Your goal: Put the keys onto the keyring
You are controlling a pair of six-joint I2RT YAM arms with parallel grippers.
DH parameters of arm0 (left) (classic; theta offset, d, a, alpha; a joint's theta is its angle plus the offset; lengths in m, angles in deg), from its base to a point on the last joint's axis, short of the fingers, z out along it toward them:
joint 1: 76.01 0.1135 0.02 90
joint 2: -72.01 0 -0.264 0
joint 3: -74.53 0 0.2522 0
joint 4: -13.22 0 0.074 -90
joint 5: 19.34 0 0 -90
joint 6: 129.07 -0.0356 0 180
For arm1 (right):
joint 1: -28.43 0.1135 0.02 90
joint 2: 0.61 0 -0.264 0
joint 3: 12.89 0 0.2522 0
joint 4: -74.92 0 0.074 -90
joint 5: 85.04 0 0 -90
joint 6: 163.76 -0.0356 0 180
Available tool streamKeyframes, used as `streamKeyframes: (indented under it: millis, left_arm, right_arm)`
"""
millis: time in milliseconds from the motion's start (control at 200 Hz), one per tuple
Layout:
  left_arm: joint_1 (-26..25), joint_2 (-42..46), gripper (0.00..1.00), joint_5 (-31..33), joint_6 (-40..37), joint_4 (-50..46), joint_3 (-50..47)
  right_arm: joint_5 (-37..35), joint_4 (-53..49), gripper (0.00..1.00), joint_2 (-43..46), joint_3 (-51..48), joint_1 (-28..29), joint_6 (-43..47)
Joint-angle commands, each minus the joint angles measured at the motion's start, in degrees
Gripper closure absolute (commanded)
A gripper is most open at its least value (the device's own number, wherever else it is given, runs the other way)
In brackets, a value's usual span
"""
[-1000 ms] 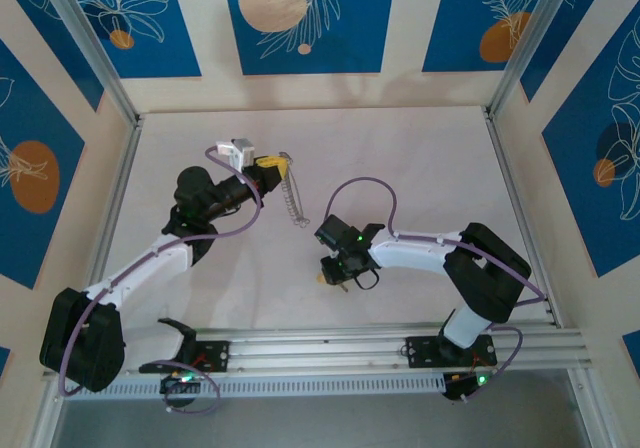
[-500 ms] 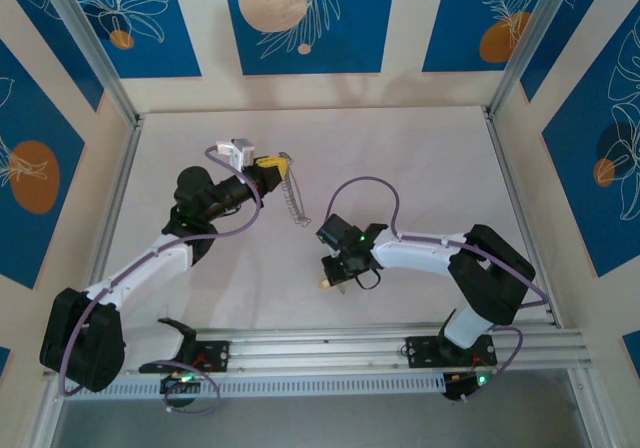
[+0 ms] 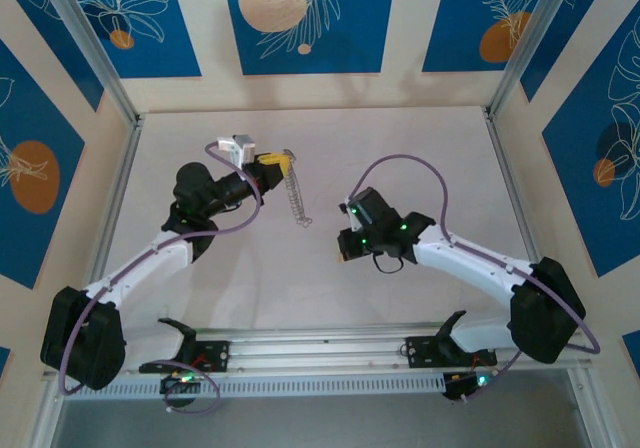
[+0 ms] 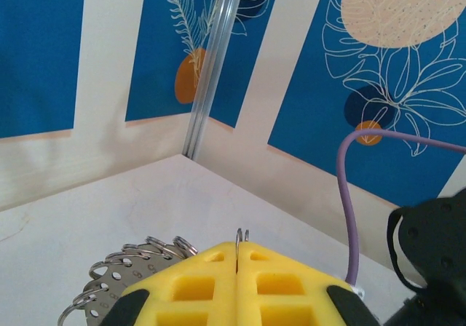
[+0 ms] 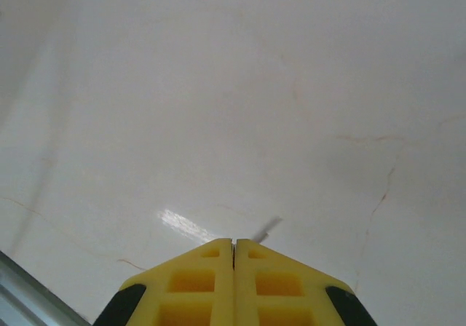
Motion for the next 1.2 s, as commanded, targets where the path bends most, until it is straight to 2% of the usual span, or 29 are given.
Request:
streamKeyframes:
  millis: [0,340,615,760,890,1195]
  left_arm:
    - [-0.8,-0.4,1.00,-1.3,0.2,1.7,2.5]
    - [-1.5,-2.1,1.00,-1.1,-0.2,1.2,3.0]
    - [-2.4,-3.4,1.00,-2.2,-1.9,0.7,3.9]
    - [-2.6,-3.8,1.00,-2.4,-2.3,-0.3,4.4]
    - [-2.7,-3.6,1.00,-1.5,-2.5,-0.8,4.4]
    - [-2.7,-1.7,1.00,-0.6,-2.8,-3.6,4.1]
  right_arm:
    - [4.5,-0.4,1.00,-1.7,1.6,-2.5,2.7]
    - [9.2,5.2,1.00,-1.5,-1.0,-6.3,2.7]
    - [20.9,12.8,1.00,5.7,-2.6,-13.3,2.1]
    - [23.3,12.1,1.00,5.1,-1.4,-15.4,2.3]
    - [20.8,10.1,1.00,2.2,-0.7,-14.2,2.7]
    - [5.0,0.1,1.00,-4.0,1.3,-5.4,4.2]
